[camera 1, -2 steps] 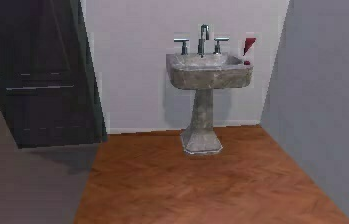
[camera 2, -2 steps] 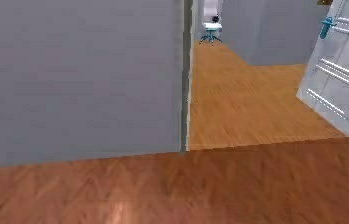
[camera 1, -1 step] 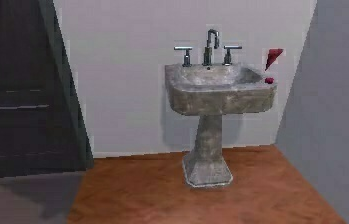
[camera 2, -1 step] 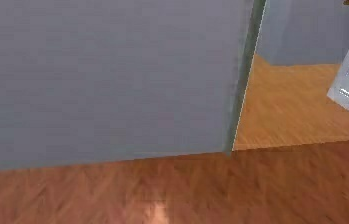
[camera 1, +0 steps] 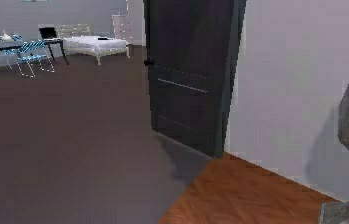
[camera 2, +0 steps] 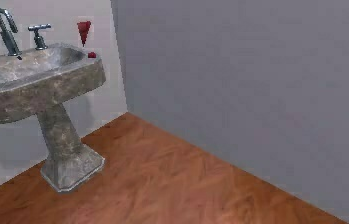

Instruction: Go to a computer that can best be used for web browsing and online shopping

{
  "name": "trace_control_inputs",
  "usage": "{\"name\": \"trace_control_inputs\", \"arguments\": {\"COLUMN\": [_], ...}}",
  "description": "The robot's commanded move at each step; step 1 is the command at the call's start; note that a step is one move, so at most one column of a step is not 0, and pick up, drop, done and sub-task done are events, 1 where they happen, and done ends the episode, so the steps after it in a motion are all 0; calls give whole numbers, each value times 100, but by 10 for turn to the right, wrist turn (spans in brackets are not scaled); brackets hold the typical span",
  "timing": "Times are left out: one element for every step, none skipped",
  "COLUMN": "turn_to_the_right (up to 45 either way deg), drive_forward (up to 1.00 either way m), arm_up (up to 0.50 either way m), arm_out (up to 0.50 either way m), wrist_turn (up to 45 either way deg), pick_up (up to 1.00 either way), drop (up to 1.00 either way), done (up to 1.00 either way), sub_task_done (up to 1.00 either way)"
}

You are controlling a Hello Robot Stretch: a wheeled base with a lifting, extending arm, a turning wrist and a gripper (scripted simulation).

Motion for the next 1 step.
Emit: {"name": "trace_control_inputs", "arguments": {"turn_to_the_right": [-270], "drive_forward": [0], "arm_up": [0], "arm_out": [0], "wrist_turn": [0], "pick_up": [0], "drop": [0], "done": [0], "sub_task_done": [0]}}
